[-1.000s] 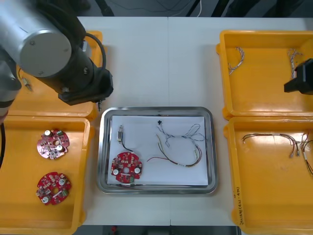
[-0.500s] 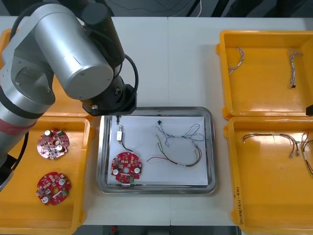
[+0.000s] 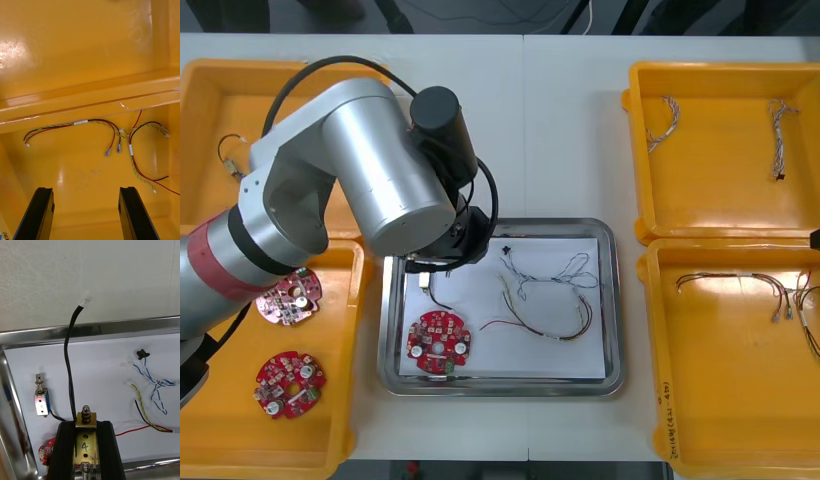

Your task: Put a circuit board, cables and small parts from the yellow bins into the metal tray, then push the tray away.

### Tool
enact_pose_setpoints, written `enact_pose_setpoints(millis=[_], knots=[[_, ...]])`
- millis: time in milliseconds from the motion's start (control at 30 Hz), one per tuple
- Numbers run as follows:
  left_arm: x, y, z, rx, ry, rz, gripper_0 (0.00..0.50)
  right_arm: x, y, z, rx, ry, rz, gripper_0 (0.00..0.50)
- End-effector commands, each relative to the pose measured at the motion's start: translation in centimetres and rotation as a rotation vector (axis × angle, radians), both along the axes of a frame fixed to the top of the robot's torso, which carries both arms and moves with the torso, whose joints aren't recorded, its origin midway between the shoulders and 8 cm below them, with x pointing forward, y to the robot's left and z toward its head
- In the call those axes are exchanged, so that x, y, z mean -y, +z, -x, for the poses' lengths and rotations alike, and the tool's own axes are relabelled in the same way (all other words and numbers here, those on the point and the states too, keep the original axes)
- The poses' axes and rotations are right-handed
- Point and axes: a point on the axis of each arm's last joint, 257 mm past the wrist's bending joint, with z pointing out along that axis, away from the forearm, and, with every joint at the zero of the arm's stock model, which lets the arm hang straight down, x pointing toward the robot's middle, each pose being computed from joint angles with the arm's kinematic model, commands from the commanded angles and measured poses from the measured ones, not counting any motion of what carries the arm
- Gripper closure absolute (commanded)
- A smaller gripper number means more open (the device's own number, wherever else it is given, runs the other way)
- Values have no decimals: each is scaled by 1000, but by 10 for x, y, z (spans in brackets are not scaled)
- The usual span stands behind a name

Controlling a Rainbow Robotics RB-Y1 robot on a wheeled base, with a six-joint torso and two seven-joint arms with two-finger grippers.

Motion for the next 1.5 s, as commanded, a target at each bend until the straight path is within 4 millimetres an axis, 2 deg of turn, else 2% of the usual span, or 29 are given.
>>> enact_pose_setpoints(millis=[33,433,700,1067,1100,1133,1167,1200,1233,1500], knots=[[19,3,-12,36,56,48,500,0,10,1,40,59,97,0],[19,-30,-13,29,53,11,500,-11,2,-4,51,111,111,0],[16,-53,-22,43,56,-4,500,-11,0,-6,65,120,108,0],[12,-58,-23,46,61,-2,498,-9,1,-7,70,109,113,0],[13,-58,-23,48,61,-1,463,-9,0,-7,69,108,111,0],[13,-58,-23,48,62,0,346,-9,1,-7,71,108,112,0],[13,-58,-23,48,62,0,346,-9,1,-7,71,108,112,0],[13,-57,-24,48,64,3,94,-9,0,-7,69,107,112,0],[13,-57,-23,45,66,6,0,-9,0,-7,69,107,112,0],[18,-51,-22,26,82,47,0,-9,1,-7,70,105,111,0]])
